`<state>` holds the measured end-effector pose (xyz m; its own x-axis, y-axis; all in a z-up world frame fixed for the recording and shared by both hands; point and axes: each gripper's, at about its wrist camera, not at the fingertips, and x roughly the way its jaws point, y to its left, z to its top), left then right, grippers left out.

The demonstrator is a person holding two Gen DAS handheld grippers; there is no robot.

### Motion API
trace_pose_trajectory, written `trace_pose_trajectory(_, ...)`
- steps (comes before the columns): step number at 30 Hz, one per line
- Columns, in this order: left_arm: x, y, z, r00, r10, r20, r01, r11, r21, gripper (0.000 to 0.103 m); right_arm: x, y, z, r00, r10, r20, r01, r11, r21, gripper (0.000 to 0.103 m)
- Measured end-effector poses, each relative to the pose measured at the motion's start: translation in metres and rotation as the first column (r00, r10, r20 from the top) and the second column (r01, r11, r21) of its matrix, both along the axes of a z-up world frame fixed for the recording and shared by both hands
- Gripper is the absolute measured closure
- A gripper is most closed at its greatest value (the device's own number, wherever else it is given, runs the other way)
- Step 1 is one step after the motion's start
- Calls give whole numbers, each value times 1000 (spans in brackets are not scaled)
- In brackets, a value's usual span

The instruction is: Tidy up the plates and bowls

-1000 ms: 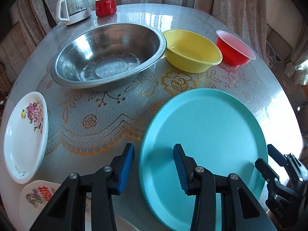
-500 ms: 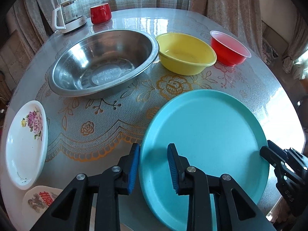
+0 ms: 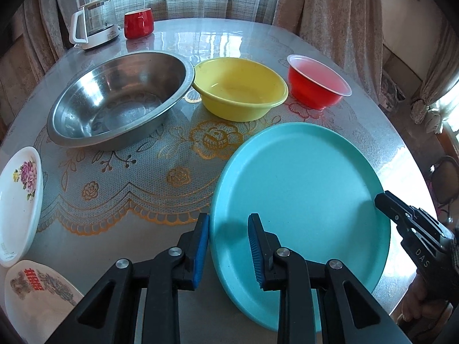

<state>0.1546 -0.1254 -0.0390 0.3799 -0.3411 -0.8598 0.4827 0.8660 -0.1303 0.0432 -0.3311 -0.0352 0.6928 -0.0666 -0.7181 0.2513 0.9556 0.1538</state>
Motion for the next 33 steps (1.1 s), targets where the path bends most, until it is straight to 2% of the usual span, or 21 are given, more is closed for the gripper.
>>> trace_pose_trajectory(4,0,-5,-3,1000,12,-20,-12,1000,-3,77,6,-6,-12,998,-26,-54,26,1000,4,89)
trace_pose_trajectory(10,-5,-5,-4,999,40,-7,-40,999,-11,78,1,-4,-12,999,-27,-37,26,999,-31,88)
trace_pose_trajectory(13,-7,2,-2,998,57,-7,-58,998,-30,78,0,-5,-12,999,-32,-35,31,999,-28,84)
trace_pose_trajectory(14,-8,4,0,998,65,-3,-65,997,-33,78,1,-5,-12,999,-30,-37,29,999,-26,79)
trace_pose_trajectory(17,-12,11,7,996,90,20,-89,995,-46,78,3,-1,-11,999,-10,-48,9,1000,-29,73)
trace_pose_trajectory(20,-14,19,14,992,116,42,-114,992,-54,78,4,3,-11,998,-11,-54,9,999,-51,71)
trace_pose_trajectory(28,-37,69,45,972,177,157,-157,979,-132,77,2,-1,-4,998,-46,-45,43,998,-52,64)
trace_pose_trajectory(33,-48,116,49,948,268,169,-238,955,-178,77,-1,5,8,999,-44,-5,43,997,-66,60)
